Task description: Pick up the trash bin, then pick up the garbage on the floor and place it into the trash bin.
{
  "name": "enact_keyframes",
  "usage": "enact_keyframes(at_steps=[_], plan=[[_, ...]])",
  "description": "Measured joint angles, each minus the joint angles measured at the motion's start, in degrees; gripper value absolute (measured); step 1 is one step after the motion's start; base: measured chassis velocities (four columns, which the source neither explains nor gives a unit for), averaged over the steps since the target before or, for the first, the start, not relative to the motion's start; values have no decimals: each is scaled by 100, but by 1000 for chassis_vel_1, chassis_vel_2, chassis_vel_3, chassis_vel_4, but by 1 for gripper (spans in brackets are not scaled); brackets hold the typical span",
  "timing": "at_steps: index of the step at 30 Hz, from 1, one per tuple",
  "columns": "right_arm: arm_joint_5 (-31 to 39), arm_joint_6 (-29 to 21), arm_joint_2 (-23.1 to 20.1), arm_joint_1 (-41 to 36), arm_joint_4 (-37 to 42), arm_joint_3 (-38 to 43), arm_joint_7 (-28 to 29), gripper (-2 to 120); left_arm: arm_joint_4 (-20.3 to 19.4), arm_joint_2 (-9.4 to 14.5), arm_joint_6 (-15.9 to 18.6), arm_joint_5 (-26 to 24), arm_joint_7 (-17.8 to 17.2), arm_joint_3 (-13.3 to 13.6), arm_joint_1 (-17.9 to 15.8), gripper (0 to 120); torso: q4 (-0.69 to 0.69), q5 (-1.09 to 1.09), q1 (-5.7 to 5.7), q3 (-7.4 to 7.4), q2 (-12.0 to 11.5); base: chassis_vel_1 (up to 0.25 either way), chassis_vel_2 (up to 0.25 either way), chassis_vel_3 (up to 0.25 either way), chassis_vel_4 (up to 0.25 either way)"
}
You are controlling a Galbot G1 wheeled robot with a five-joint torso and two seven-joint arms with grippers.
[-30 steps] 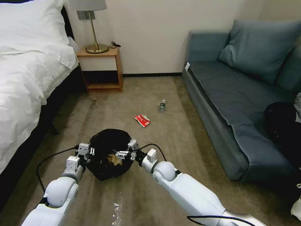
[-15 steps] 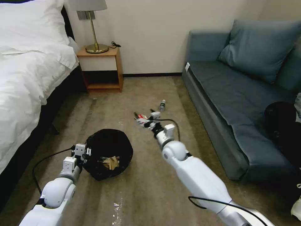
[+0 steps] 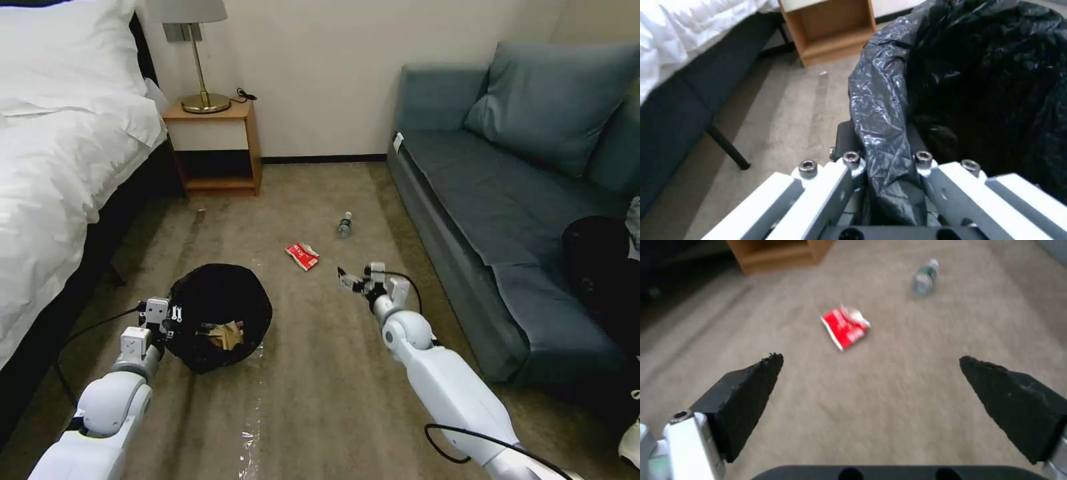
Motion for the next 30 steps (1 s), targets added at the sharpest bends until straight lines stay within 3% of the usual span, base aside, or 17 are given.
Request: enact_keyframes(at_steps=[15,30], plan=[[-244,228,-67,-469,-209,233,-266,100,-193,59,12,-106,14,-493,322,5,1,-1,0,0,0,0,0,0,0],[-303,268,-36,-608,-165,232,-341,100,-305,49,-8,-92,35,-579,473,5,1,-1,0,0,0,-33,36,31,-32]])
